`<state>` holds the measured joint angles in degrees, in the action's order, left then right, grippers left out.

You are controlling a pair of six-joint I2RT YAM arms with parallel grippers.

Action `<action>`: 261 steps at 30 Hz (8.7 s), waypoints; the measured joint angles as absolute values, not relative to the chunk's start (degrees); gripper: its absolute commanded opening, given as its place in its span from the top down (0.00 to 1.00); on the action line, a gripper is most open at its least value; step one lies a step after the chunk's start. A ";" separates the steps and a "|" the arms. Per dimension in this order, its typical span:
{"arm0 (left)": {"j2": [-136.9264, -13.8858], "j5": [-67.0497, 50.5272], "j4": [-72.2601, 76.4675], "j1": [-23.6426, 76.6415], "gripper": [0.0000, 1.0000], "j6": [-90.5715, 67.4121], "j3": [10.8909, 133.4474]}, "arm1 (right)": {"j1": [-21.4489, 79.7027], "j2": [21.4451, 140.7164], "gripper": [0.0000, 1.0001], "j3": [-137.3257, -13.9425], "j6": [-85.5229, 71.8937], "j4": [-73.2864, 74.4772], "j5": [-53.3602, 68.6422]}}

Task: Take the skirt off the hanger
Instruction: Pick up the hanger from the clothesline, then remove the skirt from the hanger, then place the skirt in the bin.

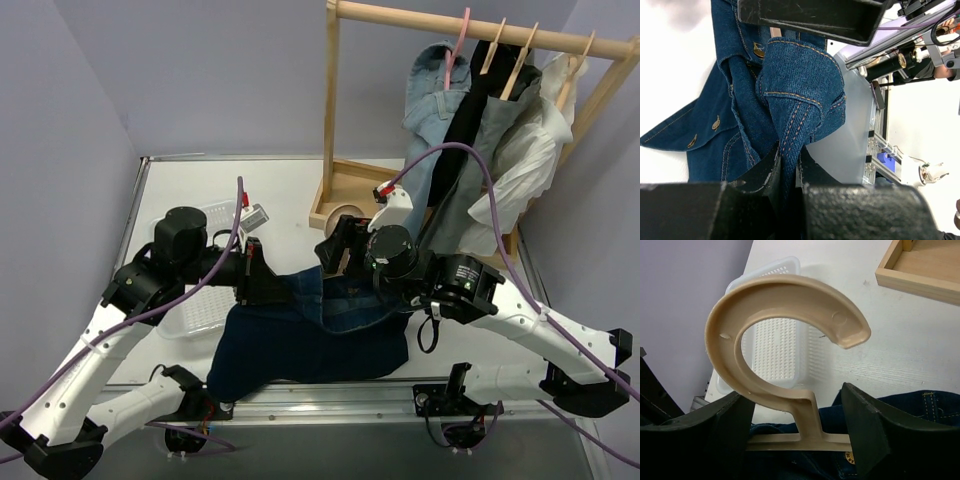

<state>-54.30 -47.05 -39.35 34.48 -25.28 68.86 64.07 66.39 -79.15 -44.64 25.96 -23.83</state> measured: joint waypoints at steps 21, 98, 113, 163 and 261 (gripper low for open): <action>-55.33 -47.99 -37.01 34.54 0.98 -26.63 68.86 | 67.22 63.48 0.46 -77.30 -47.53 27.11 -30.06; -47.07 -35.86 -29.67 36.16 0.98 -32.29 75.16 | 69.84 45.67 1.00 -63.40 -71.20 40.07 -39.51; -47.05 -33.95 -32.97 36.03 0.98 -30.48 74.89 | 69.82 36.47 1.00 -64.01 -73.32 45.04 -40.73; -77.71 13.19 -57.84 35.35 0.98 3.18 133.99 | 68.99 44.51 1.00 -78.39 -48.21 11.03 -29.23; -93.36 -18.98 -31.00 -0.62 0.54 -19.07 65.04 | 68.99 39.31 1.00 -64.14 -51.75 18.70 -26.59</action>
<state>-93.36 -18.98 -31.00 -0.62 -19.07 65.04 68.99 39.31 -64.14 -51.75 18.70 -26.59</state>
